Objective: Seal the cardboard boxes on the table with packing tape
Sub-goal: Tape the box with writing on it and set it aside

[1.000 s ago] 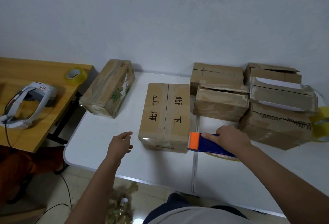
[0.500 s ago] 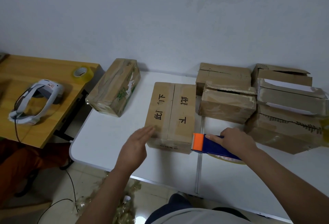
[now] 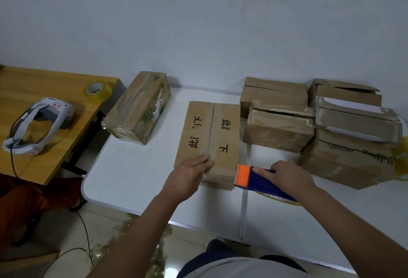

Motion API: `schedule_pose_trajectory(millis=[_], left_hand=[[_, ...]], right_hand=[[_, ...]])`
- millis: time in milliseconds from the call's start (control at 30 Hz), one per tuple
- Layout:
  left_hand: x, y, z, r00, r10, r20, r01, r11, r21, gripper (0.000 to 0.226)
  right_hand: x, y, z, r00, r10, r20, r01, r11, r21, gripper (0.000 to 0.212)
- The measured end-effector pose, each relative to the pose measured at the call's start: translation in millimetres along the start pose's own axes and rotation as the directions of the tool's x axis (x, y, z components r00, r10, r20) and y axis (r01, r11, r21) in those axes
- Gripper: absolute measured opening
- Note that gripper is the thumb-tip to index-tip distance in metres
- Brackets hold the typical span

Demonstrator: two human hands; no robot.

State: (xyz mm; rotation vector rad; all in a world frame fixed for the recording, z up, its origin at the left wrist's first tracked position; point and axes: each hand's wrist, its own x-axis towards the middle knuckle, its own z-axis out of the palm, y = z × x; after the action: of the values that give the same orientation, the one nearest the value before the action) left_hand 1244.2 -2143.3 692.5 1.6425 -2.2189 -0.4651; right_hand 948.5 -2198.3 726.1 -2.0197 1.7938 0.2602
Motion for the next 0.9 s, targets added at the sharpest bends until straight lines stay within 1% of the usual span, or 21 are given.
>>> schedule_pose_trajectory(millis=[33,100,167,233,333,400,433,500,633,800,900], left_hand=[[3,-2,5,1.000,0.002,-0.013,-0.002,1.000,-0.001,0.038],[15,-1,7,0.999,0.021,-0.038,-0.018,0.997,0.078,0.028],[32,12,6,1.000,0.003,-0.012,-0.002,0.995,0.103,0.028],[52,28,10,0.996,-0.030,0.087,0.023,0.996,0.084,0.035],[73,43,26,0.971,0.011,0.240,-0.056,0.981,0.183,0.053],[74,42,38,0.958,0.011,0.287,-0.083,0.968,0.238,0.067],[72,40,43,0.961,0.015,0.277,-0.090,0.961,0.260,0.072],[70,37,47,0.966,0.020,0.258,-0.096,0.953,0.289,0.075],[72,36,48,0.964,0.004,0.267,-0.091,0.945,0.315,0.066],[71,30,53,0.970,0.023,0.243,-0.102,0.943,0.317,0.067],[73,29,52,0.971,0.037,0.235,-0.106,0.952,0.287,0.064]], right_hand=[[0,1,2,1.000,0.000,-0.001,0.000,1.000,0.008,0.071],[0,2,4,1.000,-0.002,-0.009,0.003,1.000,0.026,0.074],[1,4,5,1.000,-0.004,-0.011,0.005,0.999,0.044,0.078],[0,4,4,1.000,-0.005,-0.003,0.005,0.999,0.045,0.077],[-1,5,4,1.000,0.006,-0.008,-0.005,0.999,0.049,0.077],[0,6,5,1.000,0.014,-0.002,-0.014,0.998,0.062,0.080],[0,7,5,1.000,0.017,0.003,-0.017,0.997,0.070,0.080],[-1,8,6,1.000,0.018,0.009,-0.018,0.997,0.079,0.080],[-3,17,4,1.000,-0.001,-0.006,0.002,0.996,0.092,0.079],[-8,26,2,0.998,-0.041,-0.050,0.044,0.996,0.072,0.078],[-14,43,5,0.999,-0.019,-0.028,0.021,0.997,0.076,0.073]])
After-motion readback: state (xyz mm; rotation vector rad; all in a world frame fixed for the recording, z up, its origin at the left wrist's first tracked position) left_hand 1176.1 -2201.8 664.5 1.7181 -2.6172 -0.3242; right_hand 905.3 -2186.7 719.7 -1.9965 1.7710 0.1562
